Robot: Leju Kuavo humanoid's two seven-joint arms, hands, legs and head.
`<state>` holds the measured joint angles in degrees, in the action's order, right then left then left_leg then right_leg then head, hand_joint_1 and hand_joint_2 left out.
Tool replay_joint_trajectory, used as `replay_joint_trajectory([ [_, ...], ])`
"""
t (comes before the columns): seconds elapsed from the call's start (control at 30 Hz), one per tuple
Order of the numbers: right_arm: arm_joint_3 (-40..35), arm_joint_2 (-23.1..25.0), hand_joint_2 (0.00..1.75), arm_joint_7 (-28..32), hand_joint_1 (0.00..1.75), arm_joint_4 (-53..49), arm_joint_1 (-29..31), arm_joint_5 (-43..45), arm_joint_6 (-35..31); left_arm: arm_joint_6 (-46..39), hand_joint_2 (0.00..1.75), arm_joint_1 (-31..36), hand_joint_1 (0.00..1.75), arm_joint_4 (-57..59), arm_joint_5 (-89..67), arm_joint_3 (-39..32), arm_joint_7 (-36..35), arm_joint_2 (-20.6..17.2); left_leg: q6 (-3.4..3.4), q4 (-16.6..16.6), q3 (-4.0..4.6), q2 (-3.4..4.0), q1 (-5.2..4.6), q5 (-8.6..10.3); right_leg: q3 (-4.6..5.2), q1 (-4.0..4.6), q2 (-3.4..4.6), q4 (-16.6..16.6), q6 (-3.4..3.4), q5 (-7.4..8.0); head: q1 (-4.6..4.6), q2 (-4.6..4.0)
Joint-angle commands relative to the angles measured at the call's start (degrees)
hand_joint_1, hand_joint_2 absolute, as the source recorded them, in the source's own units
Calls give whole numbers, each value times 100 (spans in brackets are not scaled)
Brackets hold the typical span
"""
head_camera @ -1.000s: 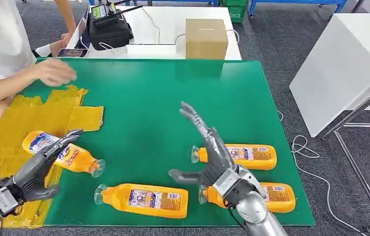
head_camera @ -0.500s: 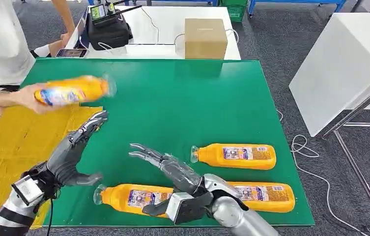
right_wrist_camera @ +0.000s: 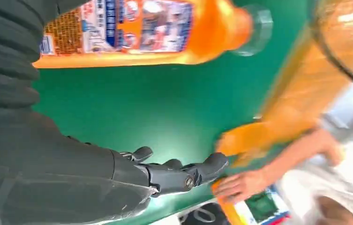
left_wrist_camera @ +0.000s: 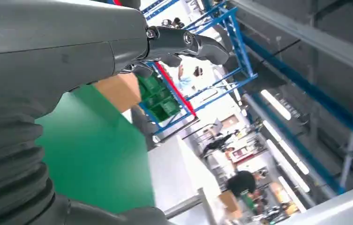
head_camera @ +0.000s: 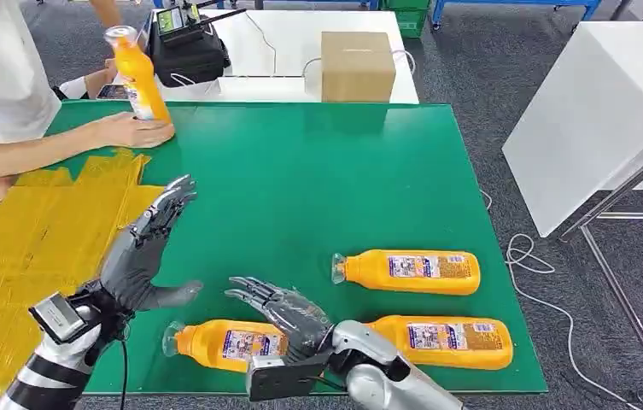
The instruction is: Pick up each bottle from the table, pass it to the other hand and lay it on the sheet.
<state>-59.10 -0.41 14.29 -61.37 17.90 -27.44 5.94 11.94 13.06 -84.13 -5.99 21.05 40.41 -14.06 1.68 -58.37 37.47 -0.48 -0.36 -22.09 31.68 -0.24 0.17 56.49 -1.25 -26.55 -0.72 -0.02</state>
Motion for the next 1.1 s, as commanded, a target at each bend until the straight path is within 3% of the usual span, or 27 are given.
replay_joint_trajectory([
  [0.03,-629,404,175,-290,0,1415,400,-518,-431,186,175,217,0,304,-24,-379,-41,523,-10,7,-18,2,2,-3,-19,2,-2,-8,3,-3,0,0],
  [0.57,-725,993,175,-684,0,2767,713,-1198,-369,397,175,510,0,475,-40,-306,-41,782,-18,8,-36,2,6,-7,-36,5,-5,-10,5,-6,2,0],
  [0.67,-940,992,175,-968,0,2887,808,-1601,-519,375,175,435,0,422,-41,-337,-41,782,-10,6,-27,-3,3,-1,1,1,-9,-6,3,-3,0,0],
  [1.1,-979,915,175,-1413,0,2949,1018,-2078,-555,408,175,300,0,373,-59,-430,-41,805,-13,10,-52,-1,6,-2,-1,2,-7,-13,4,-5,-2,0],
])
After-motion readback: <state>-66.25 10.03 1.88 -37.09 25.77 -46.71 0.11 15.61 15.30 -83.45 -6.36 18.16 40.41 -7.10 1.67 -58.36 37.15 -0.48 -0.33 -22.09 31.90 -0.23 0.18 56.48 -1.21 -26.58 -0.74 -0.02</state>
